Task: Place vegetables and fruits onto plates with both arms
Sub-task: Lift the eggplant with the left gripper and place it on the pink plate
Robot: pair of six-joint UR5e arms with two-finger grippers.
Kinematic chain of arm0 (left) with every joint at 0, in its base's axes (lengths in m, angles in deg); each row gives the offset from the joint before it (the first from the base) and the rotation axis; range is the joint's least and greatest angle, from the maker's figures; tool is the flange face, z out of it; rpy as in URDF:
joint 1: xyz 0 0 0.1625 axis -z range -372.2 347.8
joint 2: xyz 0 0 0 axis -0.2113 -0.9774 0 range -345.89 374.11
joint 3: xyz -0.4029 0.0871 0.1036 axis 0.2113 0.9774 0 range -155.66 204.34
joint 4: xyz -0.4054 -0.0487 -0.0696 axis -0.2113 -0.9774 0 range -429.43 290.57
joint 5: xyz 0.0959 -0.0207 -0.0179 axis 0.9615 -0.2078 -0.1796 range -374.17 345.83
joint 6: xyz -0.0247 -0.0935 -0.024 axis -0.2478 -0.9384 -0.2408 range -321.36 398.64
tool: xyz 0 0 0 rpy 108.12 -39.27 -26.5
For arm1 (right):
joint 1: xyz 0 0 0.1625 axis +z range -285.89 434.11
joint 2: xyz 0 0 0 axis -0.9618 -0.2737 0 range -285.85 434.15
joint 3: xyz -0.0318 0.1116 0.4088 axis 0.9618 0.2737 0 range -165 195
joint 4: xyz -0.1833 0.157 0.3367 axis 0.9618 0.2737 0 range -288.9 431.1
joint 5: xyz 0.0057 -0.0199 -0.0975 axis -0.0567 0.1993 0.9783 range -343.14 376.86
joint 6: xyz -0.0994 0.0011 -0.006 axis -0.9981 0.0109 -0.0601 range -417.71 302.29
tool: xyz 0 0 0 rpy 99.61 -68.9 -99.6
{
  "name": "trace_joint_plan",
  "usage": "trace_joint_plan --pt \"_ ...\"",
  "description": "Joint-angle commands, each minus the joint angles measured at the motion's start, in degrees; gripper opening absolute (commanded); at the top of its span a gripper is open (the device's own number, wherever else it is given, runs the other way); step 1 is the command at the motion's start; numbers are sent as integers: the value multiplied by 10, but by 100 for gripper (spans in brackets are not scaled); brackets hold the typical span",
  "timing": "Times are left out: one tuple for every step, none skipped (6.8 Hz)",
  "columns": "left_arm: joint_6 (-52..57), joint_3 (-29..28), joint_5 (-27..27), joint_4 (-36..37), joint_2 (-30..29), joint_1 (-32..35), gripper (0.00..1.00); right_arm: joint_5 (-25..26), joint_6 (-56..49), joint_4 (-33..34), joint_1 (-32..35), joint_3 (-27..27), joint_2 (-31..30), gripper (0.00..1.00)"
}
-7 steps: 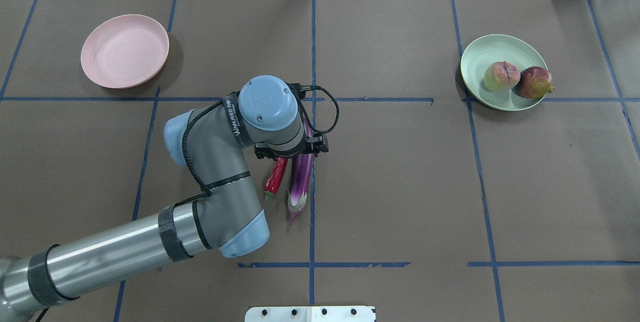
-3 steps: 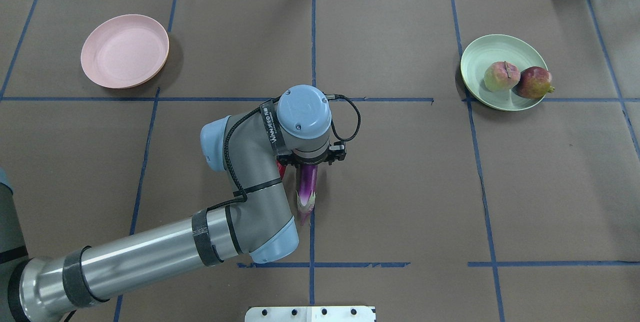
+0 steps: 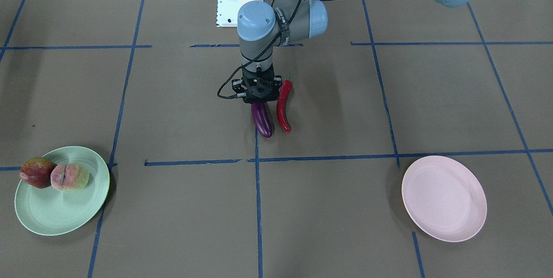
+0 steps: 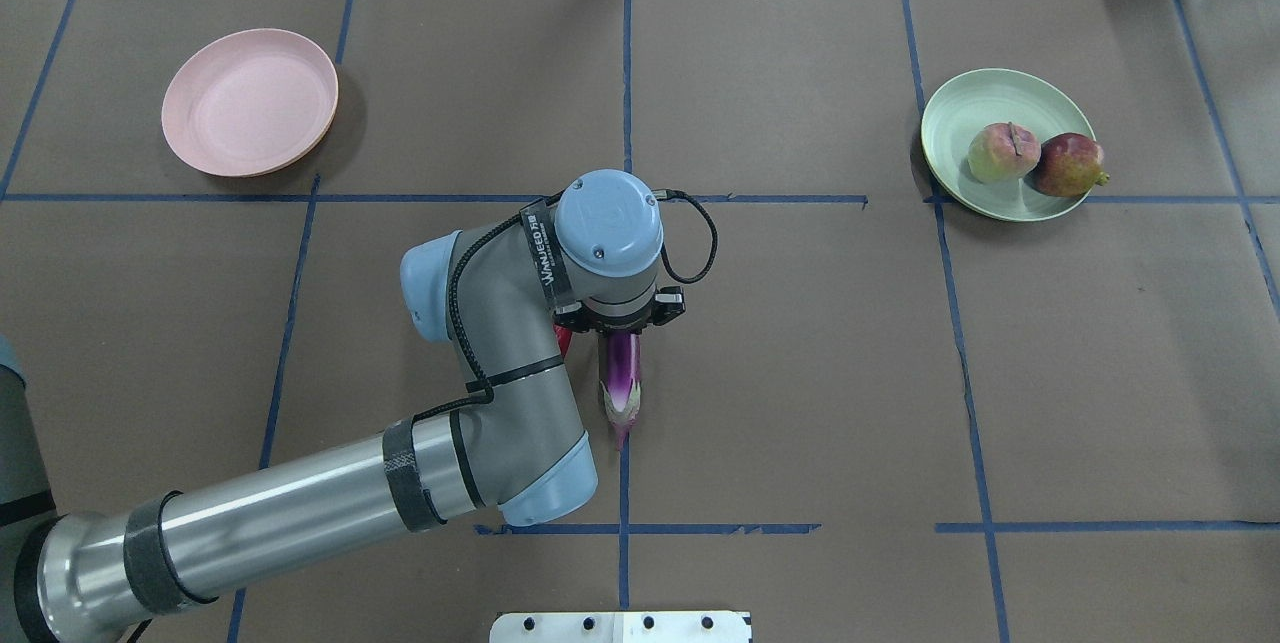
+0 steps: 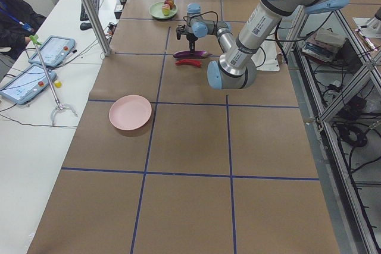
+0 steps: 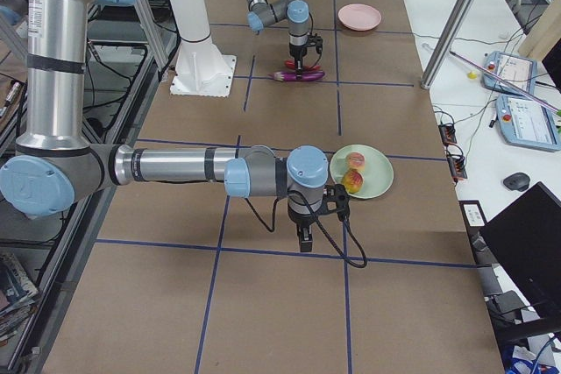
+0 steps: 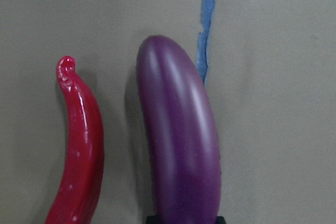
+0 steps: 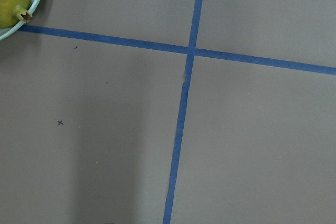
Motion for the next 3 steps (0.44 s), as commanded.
trace_joint_plan --pt "10 52 -38 58 4 49 0 0 0 -2 0 0 0 100" --pt "41 83 -103 62 27 105 0 0 0 -2 0 0 0 100" --pt "74 86 -143 59 54 162 0 0 0 -2 0 2 0 100"
